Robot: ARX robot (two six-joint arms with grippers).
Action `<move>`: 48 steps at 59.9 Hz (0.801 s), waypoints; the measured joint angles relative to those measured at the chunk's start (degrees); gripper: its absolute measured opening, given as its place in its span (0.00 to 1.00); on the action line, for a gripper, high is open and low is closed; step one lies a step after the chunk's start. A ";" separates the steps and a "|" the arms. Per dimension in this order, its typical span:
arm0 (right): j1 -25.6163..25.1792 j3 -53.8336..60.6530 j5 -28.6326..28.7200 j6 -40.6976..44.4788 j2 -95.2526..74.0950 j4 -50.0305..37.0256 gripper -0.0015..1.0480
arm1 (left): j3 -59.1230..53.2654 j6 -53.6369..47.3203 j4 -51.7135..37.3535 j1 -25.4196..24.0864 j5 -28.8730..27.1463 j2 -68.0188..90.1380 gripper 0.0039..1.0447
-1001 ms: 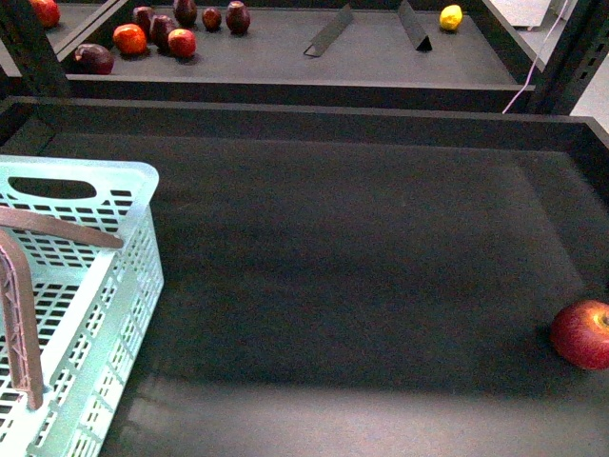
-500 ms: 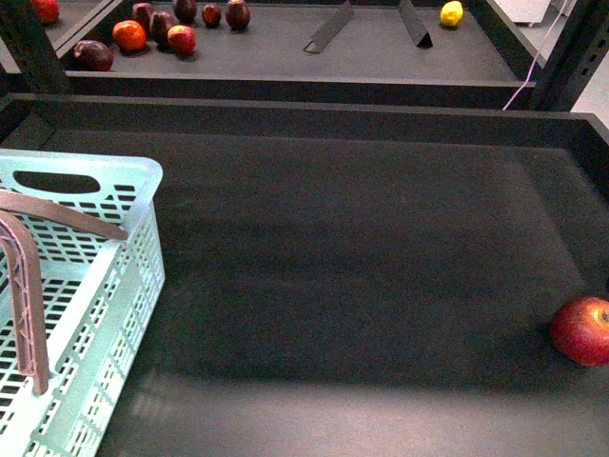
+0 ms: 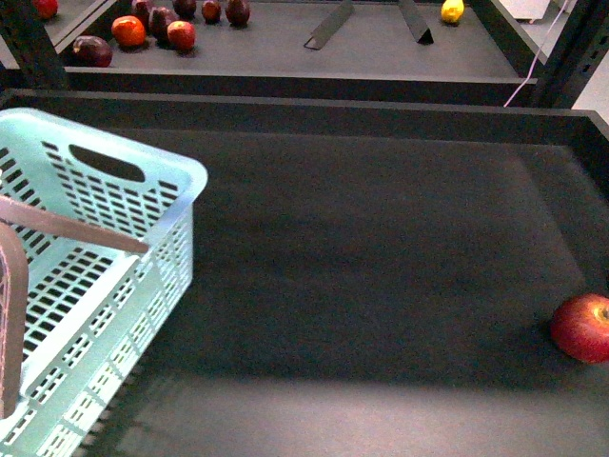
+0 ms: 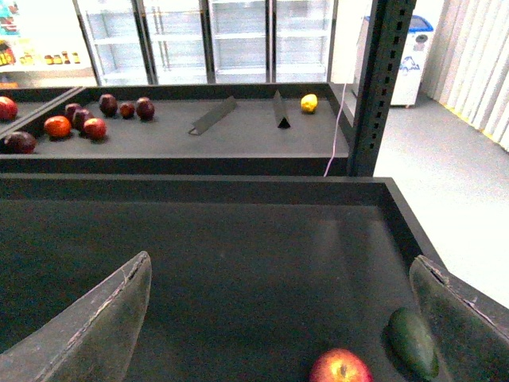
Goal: Pick apple with right arm and hold basket with left
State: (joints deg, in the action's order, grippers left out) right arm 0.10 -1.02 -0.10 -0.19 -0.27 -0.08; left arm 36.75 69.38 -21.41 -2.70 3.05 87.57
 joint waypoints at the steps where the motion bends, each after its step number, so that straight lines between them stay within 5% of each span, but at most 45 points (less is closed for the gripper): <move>1: 0.00 0.00 0.00 -0.02 0.00 0.00 0.92 | 0.22 -0.04 0.26 0.33 0.02 -0.42 0.26; 48: 0.00 0.00 0.00 -0.02 0.00 0.00 0.92 | 21.99 -13.38 17.86 34.14 -3.30 -2.80 0.26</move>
State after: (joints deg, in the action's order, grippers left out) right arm 0.10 -1.02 -0.10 -0.21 -0.27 -0.08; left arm 58.74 56.01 -3.55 31.44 -0.25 84.77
